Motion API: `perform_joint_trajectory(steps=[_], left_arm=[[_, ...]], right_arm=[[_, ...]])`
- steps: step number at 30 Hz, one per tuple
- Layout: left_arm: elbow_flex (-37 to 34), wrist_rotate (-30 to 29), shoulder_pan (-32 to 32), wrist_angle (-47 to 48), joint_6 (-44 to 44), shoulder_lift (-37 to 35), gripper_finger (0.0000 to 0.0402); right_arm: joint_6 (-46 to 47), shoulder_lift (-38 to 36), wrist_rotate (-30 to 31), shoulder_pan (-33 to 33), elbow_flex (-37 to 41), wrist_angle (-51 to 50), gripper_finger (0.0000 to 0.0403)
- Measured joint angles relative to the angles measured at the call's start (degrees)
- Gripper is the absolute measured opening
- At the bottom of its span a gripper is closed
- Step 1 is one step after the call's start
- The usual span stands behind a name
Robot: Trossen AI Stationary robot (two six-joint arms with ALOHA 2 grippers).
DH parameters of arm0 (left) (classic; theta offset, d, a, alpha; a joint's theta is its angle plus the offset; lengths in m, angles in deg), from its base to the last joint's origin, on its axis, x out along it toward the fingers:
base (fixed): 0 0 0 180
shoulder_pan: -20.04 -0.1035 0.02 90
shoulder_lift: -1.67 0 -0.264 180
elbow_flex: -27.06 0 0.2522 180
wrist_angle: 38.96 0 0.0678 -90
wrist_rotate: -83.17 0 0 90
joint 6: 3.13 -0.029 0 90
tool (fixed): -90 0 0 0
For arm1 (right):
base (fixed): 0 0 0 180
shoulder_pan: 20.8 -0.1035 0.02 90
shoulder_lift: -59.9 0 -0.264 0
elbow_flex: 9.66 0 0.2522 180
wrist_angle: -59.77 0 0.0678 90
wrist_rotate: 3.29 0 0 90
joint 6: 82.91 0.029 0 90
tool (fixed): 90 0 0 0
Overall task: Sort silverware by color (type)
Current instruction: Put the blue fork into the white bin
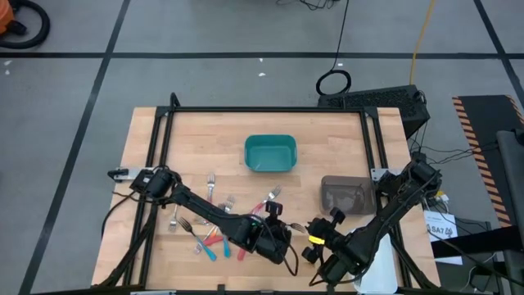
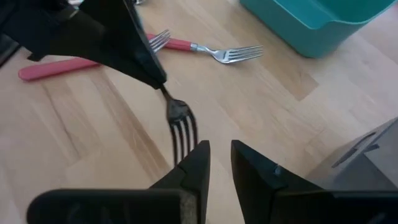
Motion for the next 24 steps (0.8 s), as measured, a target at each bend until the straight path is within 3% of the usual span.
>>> perform_joint_trajectory(steps=[18, 24], left_arm=[[0.00, -3.13, 2.91, -0.12, -16.93, 0.00, 0.0001], [-0.02, -3.13, 4.10, -0.16, -22.37, 0.00, 0.0001]], right_arm=[[-10.10, 0.37, 0.07, 2.56, 0.00, 11.57, 0.0059], [-13.65, 1.41, -4.29, 3.14, 0.01, 13.64, 0.0059]])
